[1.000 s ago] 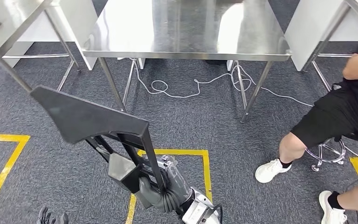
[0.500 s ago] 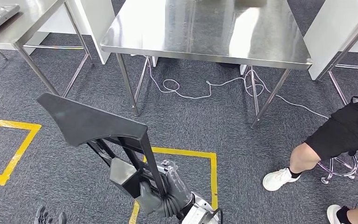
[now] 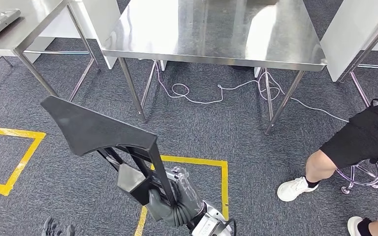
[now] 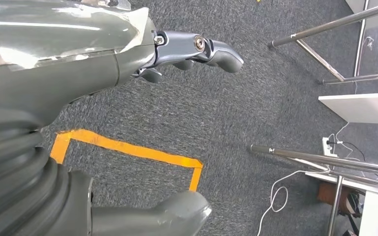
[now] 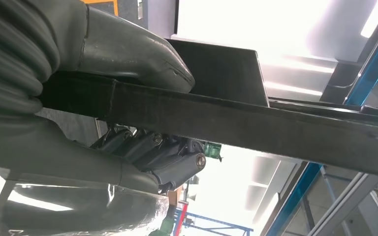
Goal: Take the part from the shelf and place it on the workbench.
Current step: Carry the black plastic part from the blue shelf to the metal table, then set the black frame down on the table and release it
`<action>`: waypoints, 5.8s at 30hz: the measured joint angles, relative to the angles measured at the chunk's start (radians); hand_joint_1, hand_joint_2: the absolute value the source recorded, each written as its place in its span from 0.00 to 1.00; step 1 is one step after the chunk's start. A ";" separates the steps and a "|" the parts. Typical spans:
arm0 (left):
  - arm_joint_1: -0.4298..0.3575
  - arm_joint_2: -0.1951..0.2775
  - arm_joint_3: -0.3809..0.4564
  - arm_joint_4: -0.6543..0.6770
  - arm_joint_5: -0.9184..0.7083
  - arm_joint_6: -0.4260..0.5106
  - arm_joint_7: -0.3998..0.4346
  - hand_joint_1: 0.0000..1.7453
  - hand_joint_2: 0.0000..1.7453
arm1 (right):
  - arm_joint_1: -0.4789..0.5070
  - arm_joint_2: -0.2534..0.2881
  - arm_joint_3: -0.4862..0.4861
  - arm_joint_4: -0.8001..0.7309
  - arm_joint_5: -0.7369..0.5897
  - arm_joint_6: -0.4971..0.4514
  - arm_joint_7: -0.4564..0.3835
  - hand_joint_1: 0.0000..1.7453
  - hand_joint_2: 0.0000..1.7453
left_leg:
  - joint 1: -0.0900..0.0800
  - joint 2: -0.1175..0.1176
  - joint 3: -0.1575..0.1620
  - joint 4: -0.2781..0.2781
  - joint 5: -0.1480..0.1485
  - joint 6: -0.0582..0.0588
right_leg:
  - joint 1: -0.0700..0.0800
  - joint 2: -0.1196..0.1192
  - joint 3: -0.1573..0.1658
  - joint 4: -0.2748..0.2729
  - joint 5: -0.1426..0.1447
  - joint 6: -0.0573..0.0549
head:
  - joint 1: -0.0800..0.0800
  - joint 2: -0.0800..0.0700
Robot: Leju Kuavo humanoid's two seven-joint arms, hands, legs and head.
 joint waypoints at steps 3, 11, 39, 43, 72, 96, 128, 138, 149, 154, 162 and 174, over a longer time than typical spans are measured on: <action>0.001 0.005 -0.001 0.000 0.000 0.000 0.000 0.00 1.00 | -0.004 0.004 -0.001 0.000 0.001 -0.011 0.003 1.00 1.00 | -0.002 0.000 -0.003 0.003 -0.005 0.005 | -0.006 0.000 0.001 -0.004 0.001 0.002 | -0.002 0.000; -0.008 0.010 -0.031 0.011 -0.002 0.009 0.000 0.00 1.00 | -0.016 -0.003 -0.002 0.003 -0.005 -0.039 0.008 1.00 1.00 | 0.006 0.006 0.040 -0.061 0.016 0.004 | -0.007 -0.002 -0.119 0.227 -0.087 0.005 | 0.003 0.000; -0.010 0.034 -0.080 0.029 0.001 0.036 0.000 0.00 1.00 | -0.007 -0.032 0.000 0.024 -0.022 -0.097 -0.016 1.00 1.00 | -0.029 0.029 -0.014 -0.023 0.036 0.040 | 0.022 -0.003 0.014 0.066 -0.078 -0.022 | -0.002 0.000; -0.009 0.033 -0.085 0.030 0.002 0.036 0.000 0.00 1.00 | 0.000 -0.045 0.003 0.029 -0.023 -0.101 -0.016 1.00 1.00 | -0.028 0.022 0.005 -0.025 0.018 0.036 | 0.009 -0.002 -0.122 0.254 -0.111 -0.007 | 0.000 0.000; -0.021 0.034 -0.096 0.035 0.009 0.025 0.000 0.00 1.00 | -0.022 -0.036 0.019 0.033 -0.020 -0.114 -0.001 1.00 1.00 | -0.018 0.027 0.000 -0.009 0.009 0.029 | 0.007 -0.002 -0.083 0.221 -0.120 -0.008 | -0.006 0.000; -0.028 0.033 -0.070 0.044 -0.001 0.009 0.000 0.00 1.00 | -0.048 -0.019 0.022 0.030 0.090 -0.156 0.058 1.00 1.00 | -0.012 0.030 -0.051 0.030 0.027 -0.019 | 0.006 0.003 0.061 -0.014 -0.052 -0.007 | -0.015 0.000; -0.074 0.030 -0.072 0.052 -0.002 -0.061 0.000 0.00 1.00 | -0.406 0.050 0.116 0.112 1.173 -0.240 0.622 1.00 1.00 | 0.000 0.033 -0.042 0.024 0.020 -0.022 | 0.010 0.008 0.028 -0.014 -0.022 0.004 | -0.021 0.000; -0.092 0.037 -0.070 0.082 0.008 -0.088 0.000 0.00 1.00 | -0.557 0.021 0.080 0.321 1.409 -0.187 0.794 1.00 1.00 | -0.020 0.021 0.032 0.013 -0.033 0.020 | 0.012 0.004 -0.142 0.119 0.042 0.012 | -0.013 0.000; -0.100 0.053 -0.052 0.118 0.007 -0.106 0.000 0.00 1.00 | -0.692 -0.025 0.013 0.564 1.423 -0.211 0.933 1.00 1.00 | -0.002 0.028 -0.107 0.265 -0.134 -0.035 | 0.006 0.008 -0.054 -0.007 0.060 -0.040 | -0.021 0.000; -0.094 0.056 -0.035 0.126 0.000 -0.110 0.000 0.00 1.00 | -0.715 -0.095 -0.031 0.656 1.422 -0.284 0.974 1.00 1.00 | 0.013 0.029 -0.089 0.091 0.030 -0.047 | 0.003 0.011 -0.013 -0.006 0.025 -0.017 | -0.022 0.000; -0.096 0.056 -0.024 0.127 -0.004 -0.121 0.000 0.00 1.00 | -0.748 -0.168 -0.061 0.737 1.423 -0.340 0.997 1.00 1.00 | -0.005 0.028 -0.034 0.016 0.020 0.017 | 0.005 0.008 -0.084 0.122 -0.029 0.011 | -0.019 0.000; -0.100 0.056 -0.019 0.128 -0.010 -0.127 0.000 0.00 1.00 | -0.771 -0.223 -0.054 0.822 1.423 -0.359 1.025 1.00 1.00 | -0.019 0.019 0.018 0.015 -0.044 0.000 | 0.013 0.002 -0.095 -0.005 0.091 -0.002 | -0.018 0.000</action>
